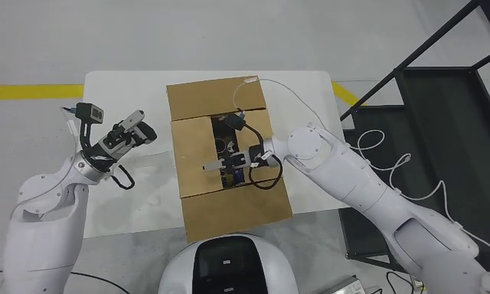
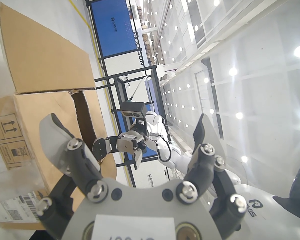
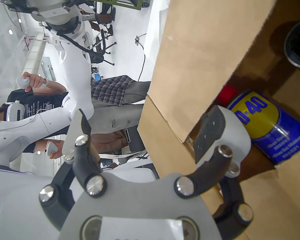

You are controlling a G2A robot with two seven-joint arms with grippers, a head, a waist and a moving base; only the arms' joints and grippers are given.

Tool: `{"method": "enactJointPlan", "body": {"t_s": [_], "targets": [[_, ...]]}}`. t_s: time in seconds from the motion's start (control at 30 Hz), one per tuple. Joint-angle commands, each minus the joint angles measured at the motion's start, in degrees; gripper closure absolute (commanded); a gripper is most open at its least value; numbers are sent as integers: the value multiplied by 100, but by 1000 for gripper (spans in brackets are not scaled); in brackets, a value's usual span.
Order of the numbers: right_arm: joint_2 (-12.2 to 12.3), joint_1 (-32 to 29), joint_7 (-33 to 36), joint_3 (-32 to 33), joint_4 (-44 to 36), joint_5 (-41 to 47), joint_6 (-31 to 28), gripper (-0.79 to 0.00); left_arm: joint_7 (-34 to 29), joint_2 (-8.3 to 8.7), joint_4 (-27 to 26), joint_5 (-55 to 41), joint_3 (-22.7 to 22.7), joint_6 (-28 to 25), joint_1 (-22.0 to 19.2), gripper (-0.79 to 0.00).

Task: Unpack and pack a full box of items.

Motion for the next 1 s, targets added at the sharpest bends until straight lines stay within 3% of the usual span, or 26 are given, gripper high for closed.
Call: {"method": "enactJointPlan", "body": {"t_s": [0.0,0.37,0.67,0.97], "targets": [[4,-68,39,10,5,-36,55,-785,3,2,23,-14,20,5,-13,-785],[-205,-33,235,-219,440,36,-84,-785,27,22,13,41,83,82,-117,-785],[-437,44,450,-282,840,641,-844,-785,84,43,-13,58,69,105,-117,-785],[-482,-66,716,2,469,1203,-1562,-785,224,69,-54,-52,-105,67,-62,-785]]}}
